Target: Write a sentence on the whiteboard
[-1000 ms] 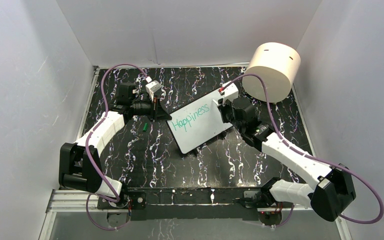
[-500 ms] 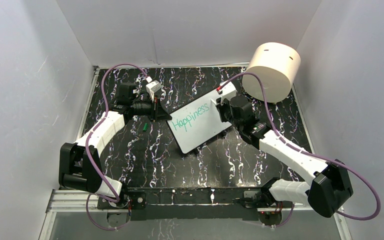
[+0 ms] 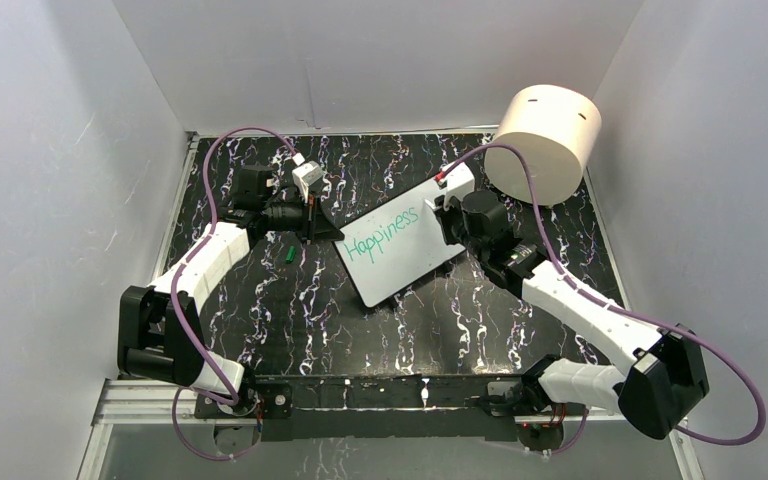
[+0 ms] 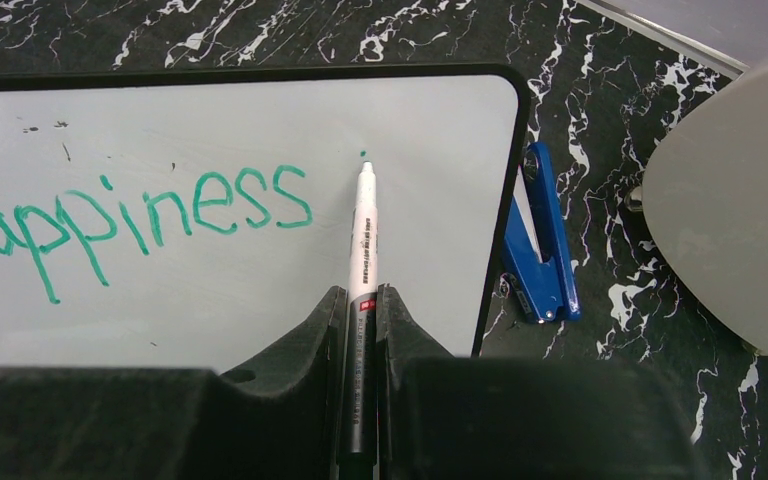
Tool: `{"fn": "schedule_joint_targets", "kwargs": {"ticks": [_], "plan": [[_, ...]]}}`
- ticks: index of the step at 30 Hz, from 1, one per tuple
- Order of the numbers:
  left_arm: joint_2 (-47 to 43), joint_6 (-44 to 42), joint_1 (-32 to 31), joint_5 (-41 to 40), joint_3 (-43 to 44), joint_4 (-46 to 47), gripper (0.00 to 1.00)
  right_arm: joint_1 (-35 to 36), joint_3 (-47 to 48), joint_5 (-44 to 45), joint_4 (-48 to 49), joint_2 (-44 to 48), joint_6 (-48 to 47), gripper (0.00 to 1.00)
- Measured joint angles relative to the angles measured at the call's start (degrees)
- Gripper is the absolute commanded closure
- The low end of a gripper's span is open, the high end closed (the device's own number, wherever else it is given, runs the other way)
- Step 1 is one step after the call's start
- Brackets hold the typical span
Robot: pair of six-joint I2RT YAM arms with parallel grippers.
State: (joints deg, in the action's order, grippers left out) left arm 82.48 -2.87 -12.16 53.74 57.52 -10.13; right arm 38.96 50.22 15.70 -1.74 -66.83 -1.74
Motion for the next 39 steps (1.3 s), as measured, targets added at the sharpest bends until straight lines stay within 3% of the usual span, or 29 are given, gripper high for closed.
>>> {"fn": "schedule_joint_targets", "kwargs": {"ticks": [39], "plan": [[0.0,-0.2,0.0,-0.3,0.0,-0.2,1.0,0.0,0.2,0.5,-2.1,-1.1,0.5,1.0]]}}
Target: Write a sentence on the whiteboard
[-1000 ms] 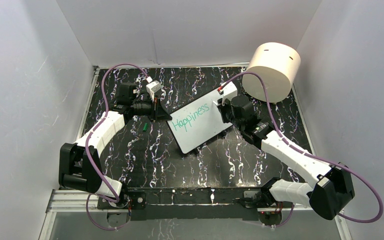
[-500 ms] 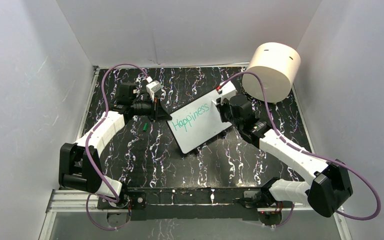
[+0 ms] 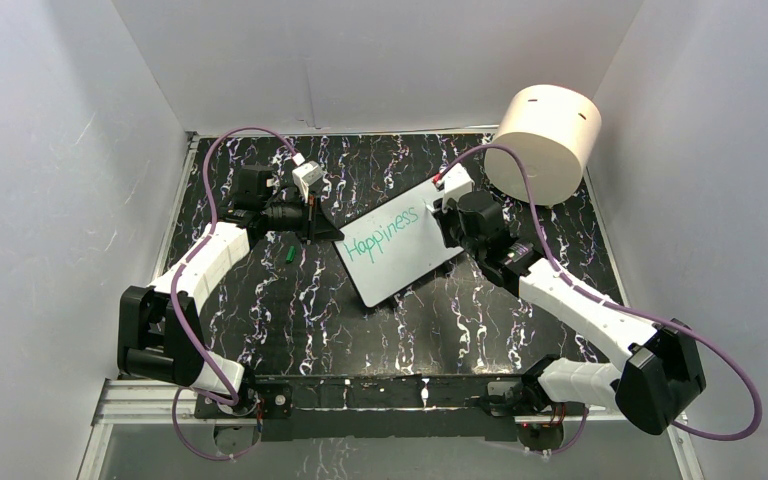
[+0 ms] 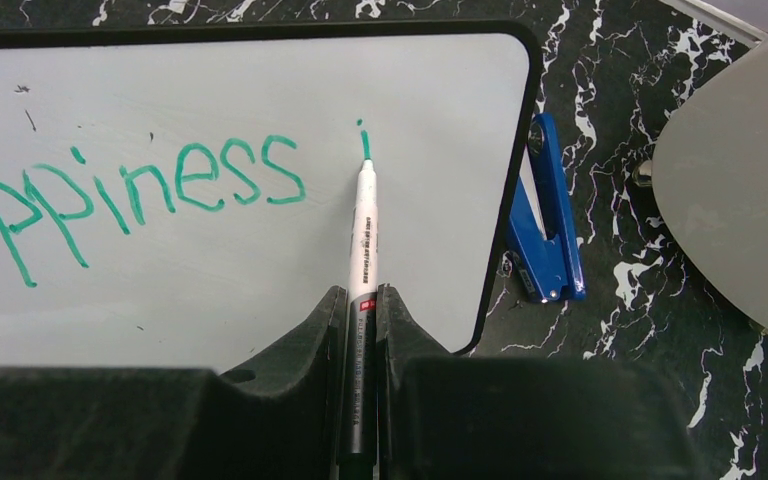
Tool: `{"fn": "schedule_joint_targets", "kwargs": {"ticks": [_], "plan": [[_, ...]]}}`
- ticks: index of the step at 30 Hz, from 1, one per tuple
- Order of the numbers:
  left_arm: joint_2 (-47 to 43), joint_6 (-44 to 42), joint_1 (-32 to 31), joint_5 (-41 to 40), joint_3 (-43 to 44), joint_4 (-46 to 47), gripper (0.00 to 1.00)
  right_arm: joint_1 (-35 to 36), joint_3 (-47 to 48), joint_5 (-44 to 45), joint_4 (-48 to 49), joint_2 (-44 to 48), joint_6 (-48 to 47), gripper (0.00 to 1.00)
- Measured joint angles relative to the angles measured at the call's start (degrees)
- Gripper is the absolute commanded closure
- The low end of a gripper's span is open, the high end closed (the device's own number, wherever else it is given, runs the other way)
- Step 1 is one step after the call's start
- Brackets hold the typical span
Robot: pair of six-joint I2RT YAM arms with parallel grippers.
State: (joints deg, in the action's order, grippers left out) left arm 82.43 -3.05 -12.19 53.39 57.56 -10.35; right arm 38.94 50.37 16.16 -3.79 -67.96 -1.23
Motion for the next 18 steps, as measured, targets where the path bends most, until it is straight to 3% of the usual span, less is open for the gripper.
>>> {"fn": "schedule_joint_targets", "kwargs": {"ticks": [18], "plan": [[0.0,0.0,0.0,0.0,0.1,-0.2,1.0,-0.4,0.0,0.3,-0.6,1.5,1.0,1.0]]}}
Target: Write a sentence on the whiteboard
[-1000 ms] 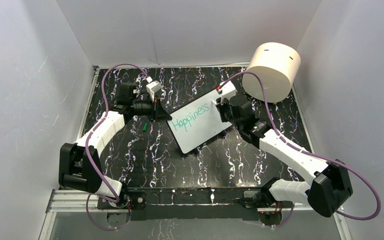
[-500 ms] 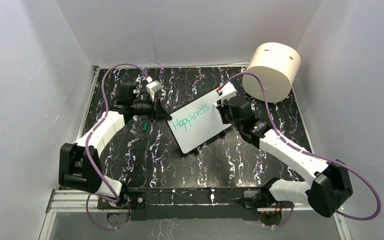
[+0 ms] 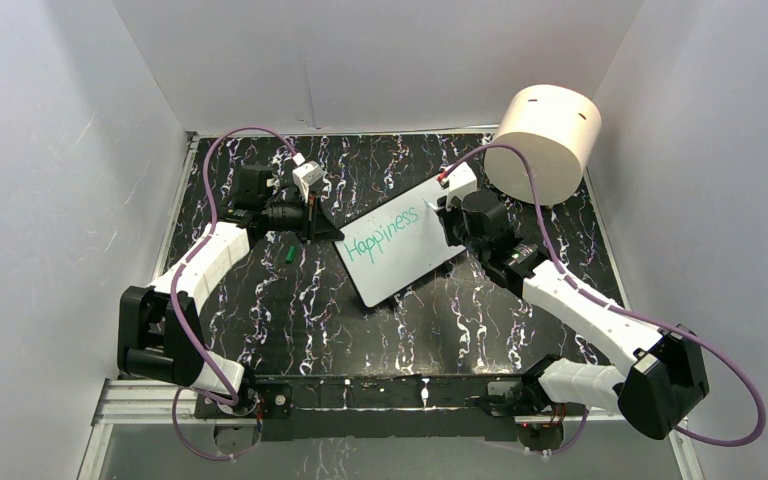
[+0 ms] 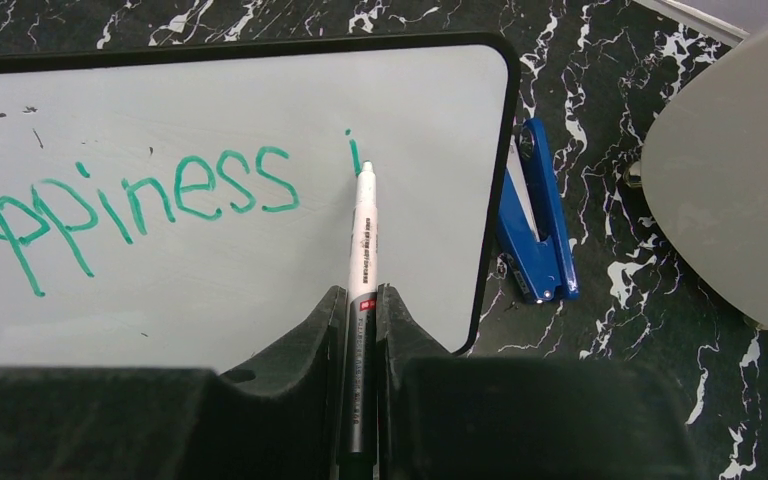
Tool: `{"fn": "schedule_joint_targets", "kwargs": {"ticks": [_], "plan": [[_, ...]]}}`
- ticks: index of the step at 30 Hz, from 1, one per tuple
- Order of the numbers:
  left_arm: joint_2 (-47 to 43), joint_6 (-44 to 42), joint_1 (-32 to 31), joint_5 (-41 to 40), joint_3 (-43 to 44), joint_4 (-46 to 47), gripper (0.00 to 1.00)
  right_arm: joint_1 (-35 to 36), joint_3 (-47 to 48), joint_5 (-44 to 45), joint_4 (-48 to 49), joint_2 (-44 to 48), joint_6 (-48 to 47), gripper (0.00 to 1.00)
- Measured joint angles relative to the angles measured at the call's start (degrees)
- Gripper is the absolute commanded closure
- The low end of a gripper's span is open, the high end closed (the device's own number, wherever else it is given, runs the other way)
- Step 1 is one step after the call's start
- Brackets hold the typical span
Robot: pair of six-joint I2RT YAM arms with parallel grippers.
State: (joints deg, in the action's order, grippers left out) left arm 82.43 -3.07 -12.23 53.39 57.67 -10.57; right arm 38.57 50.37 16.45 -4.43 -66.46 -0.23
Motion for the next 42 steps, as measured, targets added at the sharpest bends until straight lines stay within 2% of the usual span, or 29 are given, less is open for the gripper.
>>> {"fn": "schedule_joint_targets", "kwargs": {"ticks": [20,42], "plan": [[0.0,-0.2,0.0,0.0,0.1,-0.2,1.0,-1.1,1.0,-1.2,3.0,-1.2,-1.1,1.0],[0.0,-0.2,0.0,0.0,0.1,-0.2,1.0,-1.7,0.5,-1.6,0.2,-1.6,-0.7,1.0]]}}
